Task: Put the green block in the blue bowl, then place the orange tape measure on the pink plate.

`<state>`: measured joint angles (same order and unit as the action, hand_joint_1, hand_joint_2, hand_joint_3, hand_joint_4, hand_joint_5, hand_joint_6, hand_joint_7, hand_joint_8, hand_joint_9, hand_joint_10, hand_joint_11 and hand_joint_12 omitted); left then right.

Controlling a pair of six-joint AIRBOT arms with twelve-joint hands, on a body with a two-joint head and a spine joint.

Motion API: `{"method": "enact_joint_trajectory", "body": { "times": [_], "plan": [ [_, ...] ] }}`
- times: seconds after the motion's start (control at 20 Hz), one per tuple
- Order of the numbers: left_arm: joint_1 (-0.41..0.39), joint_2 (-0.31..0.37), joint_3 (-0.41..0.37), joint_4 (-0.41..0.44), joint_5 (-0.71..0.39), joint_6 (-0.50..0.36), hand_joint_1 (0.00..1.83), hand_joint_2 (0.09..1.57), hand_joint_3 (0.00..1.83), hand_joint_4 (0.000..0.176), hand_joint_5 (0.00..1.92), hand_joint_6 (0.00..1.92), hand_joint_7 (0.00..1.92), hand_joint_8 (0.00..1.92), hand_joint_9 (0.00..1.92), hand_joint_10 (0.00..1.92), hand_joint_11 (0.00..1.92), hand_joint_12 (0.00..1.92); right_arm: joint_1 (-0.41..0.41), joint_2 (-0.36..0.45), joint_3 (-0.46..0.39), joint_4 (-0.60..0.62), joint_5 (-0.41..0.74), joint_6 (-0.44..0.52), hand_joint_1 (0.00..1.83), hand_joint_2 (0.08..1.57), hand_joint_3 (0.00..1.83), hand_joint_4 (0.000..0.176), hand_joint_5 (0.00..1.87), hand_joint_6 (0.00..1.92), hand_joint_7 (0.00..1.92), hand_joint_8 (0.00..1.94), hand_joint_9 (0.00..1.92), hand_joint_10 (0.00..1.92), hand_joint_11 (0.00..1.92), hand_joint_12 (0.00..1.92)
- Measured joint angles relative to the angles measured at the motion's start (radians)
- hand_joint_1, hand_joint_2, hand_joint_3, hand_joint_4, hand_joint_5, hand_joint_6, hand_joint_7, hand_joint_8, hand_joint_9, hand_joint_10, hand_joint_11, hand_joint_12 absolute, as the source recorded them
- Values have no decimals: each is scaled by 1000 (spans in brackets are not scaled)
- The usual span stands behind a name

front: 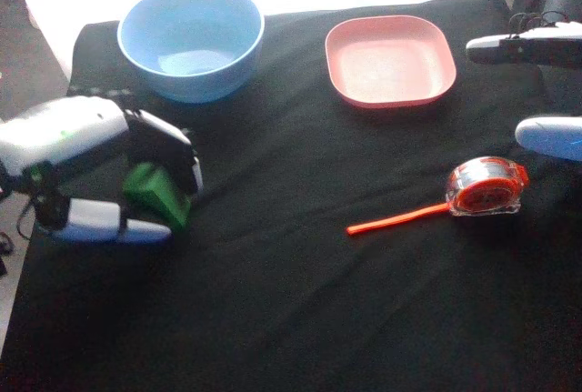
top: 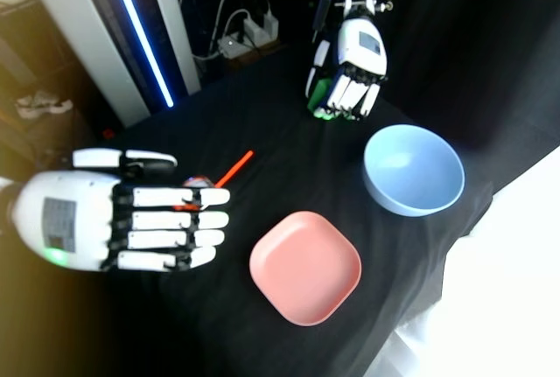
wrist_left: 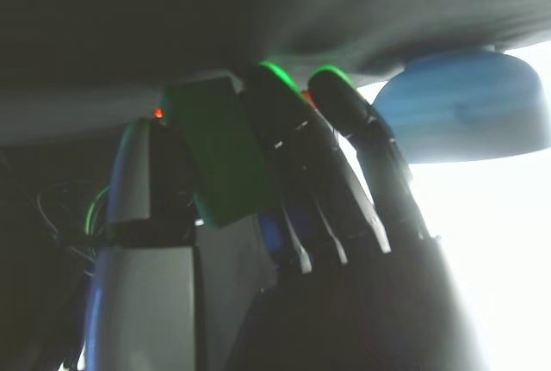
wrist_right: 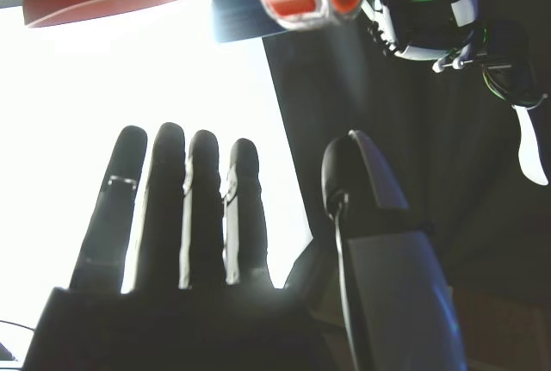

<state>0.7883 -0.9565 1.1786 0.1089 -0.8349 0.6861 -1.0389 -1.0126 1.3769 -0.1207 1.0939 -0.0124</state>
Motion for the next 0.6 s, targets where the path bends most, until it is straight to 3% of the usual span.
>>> {"method": "enact_joint_trajectory", "body": {
  "times": [0.05,0.1,0.15,0.2,0.25,0.3,0.35,0.4,0.45,0.5,0.55,0.6],
  "plan": [
    [-5,2,5,-3,1,0,1271,1115,2,0,1052,586,969,1263,857,1429,559,1831,0,0,0,0,0,0,720,1206,1,55,431,0,402,0,381,2,134,613],
    [-10,4,7,-4,7,1,1268,1096,5,0,1024,815,1005,1057,862,1552,504,1903,0,0,0,-1,0,0,730,1207,1,51,432,0,401,0,381,1,136,608],
    [-23,8,7,12,17,0,1268,1106,0,0,1068,603,979,1224,789,1481,397,1917,0,0,0,-1,0,0,747,1209,1,43,434,1,403,1,381,1,137,607],
    [-34,13,6,28,21,-2,1275,1085,0,0,1107,549,1036,1125,817,1192,405,1761,0,0,0,-2,1,0,754,1209,1,45,432,0,404,1,384,2,142,608],
    [-51,16,7,35,23,-1,1255,1080,0,0,1118,597,1032,1059,880,916,466,1560,0,0,0,-3,1,0,753,1210,1,35,436,2,408,3,392,5,147,610],
    [-63,18,7,39,24,-1,1360,1079,0,0,1051,736,1067,836,943,1126,632,1374,0,0,0,-3,0,0,771,1215,2,29,433,0,398,0,374,1,124,598],
    [-86,24,7,51,23,-1,1382,1077,0,0,976,854,1121,672,991,1146,783,1231,0,-2,0,0,0,0,774,1208,0,37,443,4,400,1,375,2,131,601],
    [-103,26,8,65,21,0,1394,1044,0,0,1025,729,1268,414,1072,1106,853,1268,0,-3,0,0,0,0,790,1204,0,30,451,6,405,3,381,4,137,609],
    [-140,26,10,79,19,6,1296,1024,3,0,1091,713,1323,416,1092,917,877,1432,0,-5,0,0,0,0,760,1204,0,17,453,5,408,3,382,3,138,612],
    [-163,26,11,86,20,24,1270,1020,1,0,1121,702,1317,431,1095,866,819,1504,0,-6,0,-2,0,0,768,1205,0,4,456,5,406,2,375,0,130,610],
    [-211,26,14,87,26,61,1367,1043,0,0,1082,754,1300,300,1018,1095,712,1266,0,-6,0,-4,1,0,772,1203,0,1,462,6,408,2,375,1,130,613],
    [-256,25,26,99,38,85,1389,1040,4,0,1069,777,1284,330,1024,1074,719,1124,0,-6,0,-3,1,0,764,1198,0,5,466,1,407,0,381,0,126,651]
  ]
}}
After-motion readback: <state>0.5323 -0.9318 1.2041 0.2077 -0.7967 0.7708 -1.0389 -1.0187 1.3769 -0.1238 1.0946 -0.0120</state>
